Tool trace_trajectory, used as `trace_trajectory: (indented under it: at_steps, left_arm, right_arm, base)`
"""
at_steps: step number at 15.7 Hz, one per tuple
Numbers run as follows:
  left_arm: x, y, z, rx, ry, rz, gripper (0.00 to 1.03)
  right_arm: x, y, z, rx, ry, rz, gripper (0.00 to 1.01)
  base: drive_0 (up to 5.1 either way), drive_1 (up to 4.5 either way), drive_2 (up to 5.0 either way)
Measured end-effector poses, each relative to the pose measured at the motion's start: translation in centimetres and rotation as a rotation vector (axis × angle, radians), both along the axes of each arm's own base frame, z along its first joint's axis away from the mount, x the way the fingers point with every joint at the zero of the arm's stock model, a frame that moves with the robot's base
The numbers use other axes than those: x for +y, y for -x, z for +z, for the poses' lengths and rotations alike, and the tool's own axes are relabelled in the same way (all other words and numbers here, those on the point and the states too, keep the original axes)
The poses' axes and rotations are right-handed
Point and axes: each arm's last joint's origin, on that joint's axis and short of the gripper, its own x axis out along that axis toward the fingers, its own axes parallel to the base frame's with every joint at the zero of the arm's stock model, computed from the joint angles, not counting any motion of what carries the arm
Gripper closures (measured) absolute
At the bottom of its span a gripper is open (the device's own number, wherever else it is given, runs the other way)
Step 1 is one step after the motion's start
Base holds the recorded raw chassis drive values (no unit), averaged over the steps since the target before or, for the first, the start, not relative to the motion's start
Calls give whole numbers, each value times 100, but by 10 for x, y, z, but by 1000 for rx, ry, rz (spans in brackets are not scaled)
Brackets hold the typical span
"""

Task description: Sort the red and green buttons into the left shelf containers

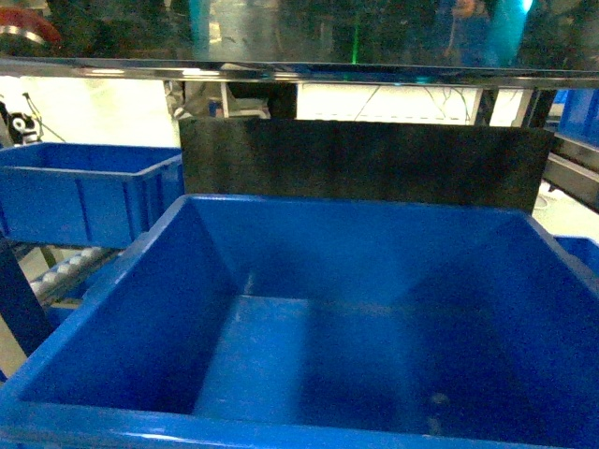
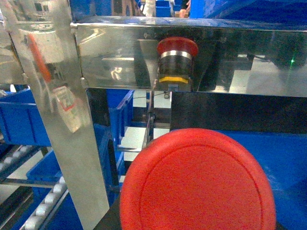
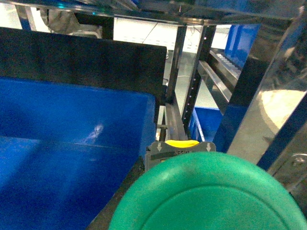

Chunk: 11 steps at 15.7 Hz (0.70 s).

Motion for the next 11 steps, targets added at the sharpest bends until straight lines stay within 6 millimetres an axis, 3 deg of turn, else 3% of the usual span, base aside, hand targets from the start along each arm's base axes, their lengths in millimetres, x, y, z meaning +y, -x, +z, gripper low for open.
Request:
trace_trajectory:
  at_steps: [3, 6, 11]
  left_arm:
    - [0, 0, 0, -1, 0, 0, 79]
    - [0, 0, 0, -1, 0, 0, 79]
    - [0, 0, 0, -1, 0, 0, 79]
  right_arm:
    - [17, -27, -15, 42, 3, 99, 74]
    - [51, -60, -20, 38, 14, 195, 74]
    - [110, -83, -62, 134, 65, 304, 74]
  base:
    - [0, 0, 0]
    - [0, 0, 0]
    - [0, 0, 0]
